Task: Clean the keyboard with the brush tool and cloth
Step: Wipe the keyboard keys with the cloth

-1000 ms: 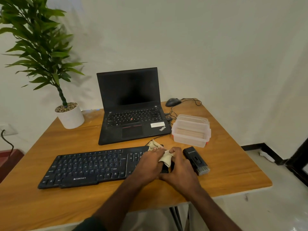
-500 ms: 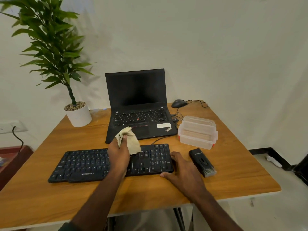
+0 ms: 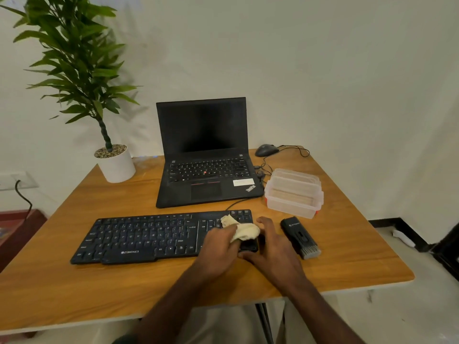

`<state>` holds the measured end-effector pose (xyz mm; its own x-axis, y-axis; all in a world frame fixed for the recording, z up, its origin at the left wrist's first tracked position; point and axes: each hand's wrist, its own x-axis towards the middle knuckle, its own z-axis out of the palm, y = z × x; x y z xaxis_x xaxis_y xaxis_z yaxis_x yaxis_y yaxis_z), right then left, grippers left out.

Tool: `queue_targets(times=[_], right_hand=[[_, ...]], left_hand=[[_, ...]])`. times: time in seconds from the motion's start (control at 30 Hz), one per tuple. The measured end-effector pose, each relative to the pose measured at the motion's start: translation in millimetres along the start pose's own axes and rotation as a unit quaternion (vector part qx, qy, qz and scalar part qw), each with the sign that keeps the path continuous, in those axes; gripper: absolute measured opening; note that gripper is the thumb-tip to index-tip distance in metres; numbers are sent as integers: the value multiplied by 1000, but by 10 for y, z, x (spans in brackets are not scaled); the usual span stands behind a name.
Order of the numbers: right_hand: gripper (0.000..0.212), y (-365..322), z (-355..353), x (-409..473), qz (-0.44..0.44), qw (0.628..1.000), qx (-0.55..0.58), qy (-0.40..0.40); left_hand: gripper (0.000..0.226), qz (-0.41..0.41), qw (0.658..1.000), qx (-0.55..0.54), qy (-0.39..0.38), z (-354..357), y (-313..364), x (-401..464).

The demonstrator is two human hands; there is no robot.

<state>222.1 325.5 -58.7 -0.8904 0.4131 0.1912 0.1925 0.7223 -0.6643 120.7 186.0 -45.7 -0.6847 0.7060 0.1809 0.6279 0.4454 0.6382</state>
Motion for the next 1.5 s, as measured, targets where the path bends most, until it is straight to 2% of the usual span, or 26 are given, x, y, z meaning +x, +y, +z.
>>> queue_targets(times=[0.07, 0.1, 0.17, 0.23, 0.27, 0.3, 0.4, 0.5, 0.67, 0.77, 0.83, 0.93, 1.13, 1.27, 1.33, 1.37, 1.4, 1.43, 1.5], right_hand=[[84, 17, 22, -12, -12, 1000, -11, -5], [81, 22, 39, -20, -19, 999, -26, -6], [77, 48, 54, -33, -34, 997, -71, -3], [76, 37, 88, -41, -68, 989, -128, 6], [76, 19, 124, -43, -89, 984, -155, 4], [76, -11, 172, -42, -110, 978, -175, -2], [71, -196, 376, 11, -169, 967, -190, -11], [63, -466, 610, 118, -219, 958, -186, -13], [63, -655, 959, 204, -251, 946, -201, -50], [63, -621, 1006, 207, -250, 949, -192, -30], [59, -588, 1039, 198, -250, 947, -202, -20], [58, -559, 1072, 189, -249, 948, -200, -14], [54, -541, 1025, 231, -239, 948, -208, 2], [51, -353, 783, 233, -264, 945, -195, 5], [50, -199, 616, 216, -272, 947, -173, 5], [51, -129, 551, 206, -274, 949, -159, 4], [51, -74, 502, 194, -276, 950, -149, 3], [51, -37, 476, 181, -279, 949, -144, 4], [51, -5, 467, 159, -288, 947, -143, 14]], left_hand=[[19, -81, 983, -161, 32, -146, -39, -28], [17, -117, 961, -242, 65, -222, -71, -44], [15, -183, 893, -380, 159, -371, -123, -63], [13, -218, 818, -475, 242, -577, -227, -119], [13, -228, 791, -496, 276, -699, -292, -169], [14, -238, 780, -490, 308, -818, -412, -226], [23, -263, 799, -354, 407, -1195, -882, -446], [29, -247, 829, -199, 461, -1532, -1201, -687], [27, -247, 853, -14, 460, -1758, -1551, -955], [35, -239, 853, 22, 464, -1760, -1680, -970], [30, -254, 869, 45, 423, -1677, -1709, -939], [35, -248, 919, 158, 264, -1418, -1682, -856], [51, -208, 940, 239, 129, -1155, -1300, -650], [53, -122, 969, 198, 79, -949, -1068, -671], [41, -87, 987, 91, 98, -908, -1024, -699], [32, -96, 988, -2, 120, -914, -996, -708], [26, -124, 975, -117, 145, -939, -958, -714], [22, -165, 941, -231, 182, -986, -929, -713], [15, -260, 830, -401, 287, -1150, -924, -718]])
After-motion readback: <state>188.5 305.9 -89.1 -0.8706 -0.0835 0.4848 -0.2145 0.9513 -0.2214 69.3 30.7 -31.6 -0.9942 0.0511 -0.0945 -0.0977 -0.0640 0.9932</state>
